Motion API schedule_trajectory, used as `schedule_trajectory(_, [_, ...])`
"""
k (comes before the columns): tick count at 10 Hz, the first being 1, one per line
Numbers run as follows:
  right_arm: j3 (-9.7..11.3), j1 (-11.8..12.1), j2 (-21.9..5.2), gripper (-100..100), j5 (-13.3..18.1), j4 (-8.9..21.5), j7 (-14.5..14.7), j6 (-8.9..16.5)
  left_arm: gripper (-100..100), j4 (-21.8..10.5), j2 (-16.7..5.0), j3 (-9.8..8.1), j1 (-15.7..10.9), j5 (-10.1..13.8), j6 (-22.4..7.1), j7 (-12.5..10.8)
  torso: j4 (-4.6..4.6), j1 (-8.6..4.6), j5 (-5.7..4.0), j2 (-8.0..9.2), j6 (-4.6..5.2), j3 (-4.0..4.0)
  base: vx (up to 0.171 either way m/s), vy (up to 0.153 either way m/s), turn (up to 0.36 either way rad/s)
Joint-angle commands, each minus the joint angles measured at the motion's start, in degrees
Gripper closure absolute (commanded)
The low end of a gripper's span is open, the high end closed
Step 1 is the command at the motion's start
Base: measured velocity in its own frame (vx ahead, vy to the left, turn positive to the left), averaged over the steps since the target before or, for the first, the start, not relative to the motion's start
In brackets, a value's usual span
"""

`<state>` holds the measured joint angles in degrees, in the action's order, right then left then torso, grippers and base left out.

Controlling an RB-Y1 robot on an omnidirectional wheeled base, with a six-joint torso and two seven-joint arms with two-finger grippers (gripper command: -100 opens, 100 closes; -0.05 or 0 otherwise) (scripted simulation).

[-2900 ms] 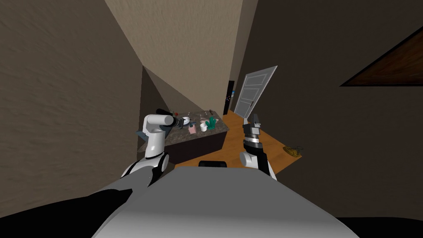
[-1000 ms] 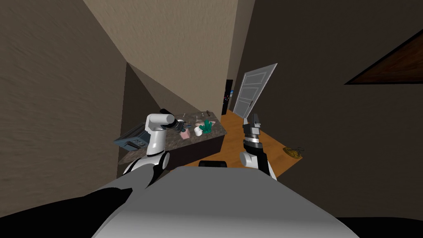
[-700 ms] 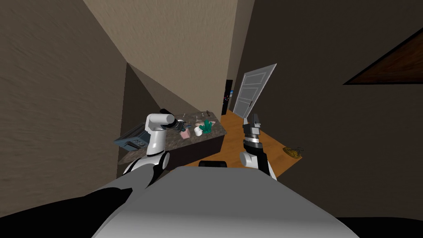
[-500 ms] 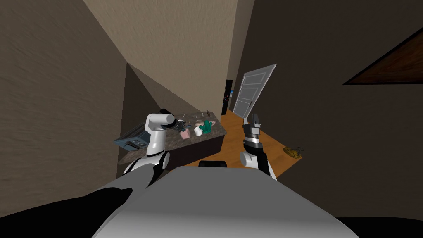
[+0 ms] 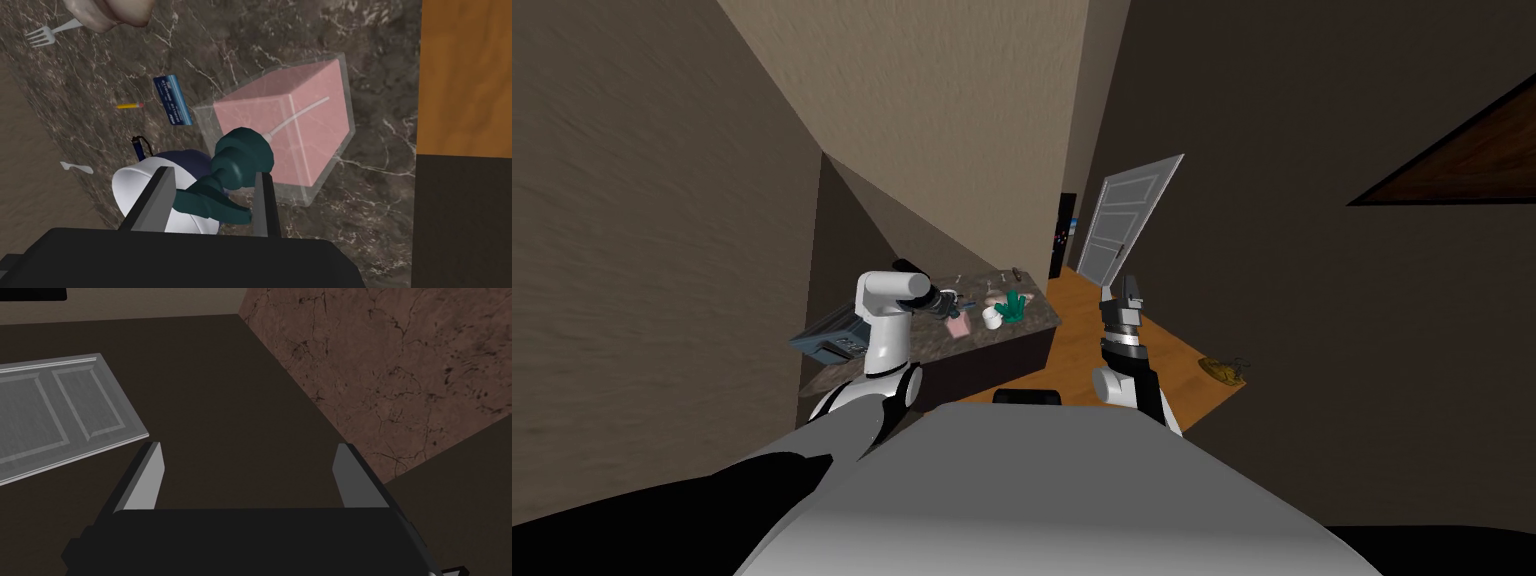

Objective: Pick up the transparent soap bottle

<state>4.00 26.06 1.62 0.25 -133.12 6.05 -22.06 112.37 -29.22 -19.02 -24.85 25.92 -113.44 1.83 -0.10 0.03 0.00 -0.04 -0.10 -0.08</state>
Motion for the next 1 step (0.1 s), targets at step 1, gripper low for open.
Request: schedule_trajectory(1, [0.0, 0.0, 0.0, 0, 0.0, 0.0, 0.0, 0.0, 0, 0.0, 0.0, 0.0, 0.0, 0.0, 0.0, 0.0, 0.0, 0.0, 0.0, 0.0, 0.0, 0.0, 0.0, 0.0, 0.0])
